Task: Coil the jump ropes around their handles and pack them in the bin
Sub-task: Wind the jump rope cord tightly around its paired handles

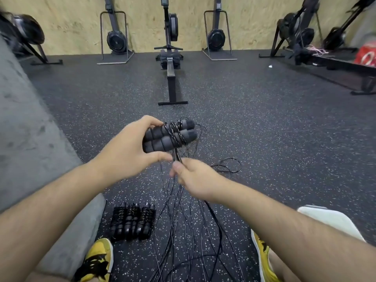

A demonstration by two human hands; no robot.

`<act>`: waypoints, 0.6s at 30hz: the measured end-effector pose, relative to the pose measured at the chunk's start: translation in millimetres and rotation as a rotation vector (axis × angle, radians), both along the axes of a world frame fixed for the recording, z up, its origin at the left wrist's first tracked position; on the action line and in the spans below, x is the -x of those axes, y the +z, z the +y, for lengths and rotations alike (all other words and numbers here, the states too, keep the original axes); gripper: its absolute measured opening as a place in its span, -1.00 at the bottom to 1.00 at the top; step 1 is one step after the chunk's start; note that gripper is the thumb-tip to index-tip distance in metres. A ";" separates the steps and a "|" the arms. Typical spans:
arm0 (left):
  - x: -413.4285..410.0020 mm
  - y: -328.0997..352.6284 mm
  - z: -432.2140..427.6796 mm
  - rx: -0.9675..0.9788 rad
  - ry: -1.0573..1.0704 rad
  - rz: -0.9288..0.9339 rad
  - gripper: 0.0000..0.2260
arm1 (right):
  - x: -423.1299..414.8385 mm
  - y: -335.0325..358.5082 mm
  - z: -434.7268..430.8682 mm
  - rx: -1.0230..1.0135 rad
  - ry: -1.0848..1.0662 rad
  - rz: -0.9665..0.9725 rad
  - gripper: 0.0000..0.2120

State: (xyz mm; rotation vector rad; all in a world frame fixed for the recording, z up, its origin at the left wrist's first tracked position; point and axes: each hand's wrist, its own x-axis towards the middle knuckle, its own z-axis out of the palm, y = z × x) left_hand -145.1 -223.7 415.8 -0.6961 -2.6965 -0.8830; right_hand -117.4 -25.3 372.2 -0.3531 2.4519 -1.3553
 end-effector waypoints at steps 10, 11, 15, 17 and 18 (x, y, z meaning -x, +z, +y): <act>16.1 -8.9 -13.3 0.502 0.061 0.099 -0.30 | -30.7 61.1 10.5 -0.434 0.170 0.391 -0.76; 15.1 -9.6 -12.2 0.490 0.054 0.059 -0.30 | -29.1 64.6 12.6 -0.472 0.164 0.470 -0.79; 10.0 -12.0 -6.2 0.459 -0.126 -0.011 -0.34 | -5.8 70.4 26.3 -0.500 0.081 0.728 -0.84; 0.2 -9.3 1.6 0.395 -0.205 -0.028 -0.44 | 11.7 67.3 36.5 -0.396 0.035 0.717 -0.88; -5.6 -7.6 5.9 0.344 -0.222 -0.044 -0.46 | 20.1 64.6 41.9 -0.327 0.018 0.682 -0.89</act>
